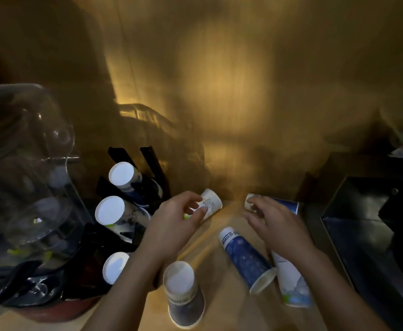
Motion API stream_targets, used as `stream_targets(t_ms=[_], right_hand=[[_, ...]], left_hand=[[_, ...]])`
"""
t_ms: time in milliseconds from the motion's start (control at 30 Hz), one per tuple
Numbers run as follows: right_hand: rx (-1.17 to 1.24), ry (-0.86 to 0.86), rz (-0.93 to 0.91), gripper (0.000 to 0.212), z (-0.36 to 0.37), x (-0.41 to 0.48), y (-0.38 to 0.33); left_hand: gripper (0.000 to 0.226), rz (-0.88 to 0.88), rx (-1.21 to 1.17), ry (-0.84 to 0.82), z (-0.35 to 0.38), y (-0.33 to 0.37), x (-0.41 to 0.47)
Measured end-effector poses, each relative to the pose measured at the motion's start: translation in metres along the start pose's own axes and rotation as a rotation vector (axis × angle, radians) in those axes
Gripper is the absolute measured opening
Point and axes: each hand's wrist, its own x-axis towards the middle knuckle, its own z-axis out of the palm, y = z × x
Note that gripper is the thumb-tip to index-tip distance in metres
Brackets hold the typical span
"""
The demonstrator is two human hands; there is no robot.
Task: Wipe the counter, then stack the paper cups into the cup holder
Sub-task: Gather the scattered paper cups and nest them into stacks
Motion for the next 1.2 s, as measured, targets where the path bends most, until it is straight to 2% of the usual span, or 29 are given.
stream_targets(t_ms=[200,467,833,1067,1200], right_hand=[[-0.045,0.001,0.074,0.034,0.003,0.02,0.016],[-0.074,-0.014,0.189,0.031,0.005,0.04,0.042],[-0.051,-0.114,0.265,0.022,0.028,0.078,0.097],[-0.2,-0.232,0.263,0.03,0.057,0.093,0.138],[-0.355,-0.296,0.21,0.047,0.076,0.102,0.159]], left_hand=[[0.023,0.062,0.045,-0.099,0.009,-0.007,0.049],[0.03,0.146,0.25,-0.326,0.038,-0.007,0.097],[0.035,0.18,0.387,-0.637,0.111,-0.045,0.131],[0.053,0.349,0.649,-0.847,0.157,-0.07,0.133],[0.073,0.428,0.715,-0.956,0.172,-0.085,0.129]])
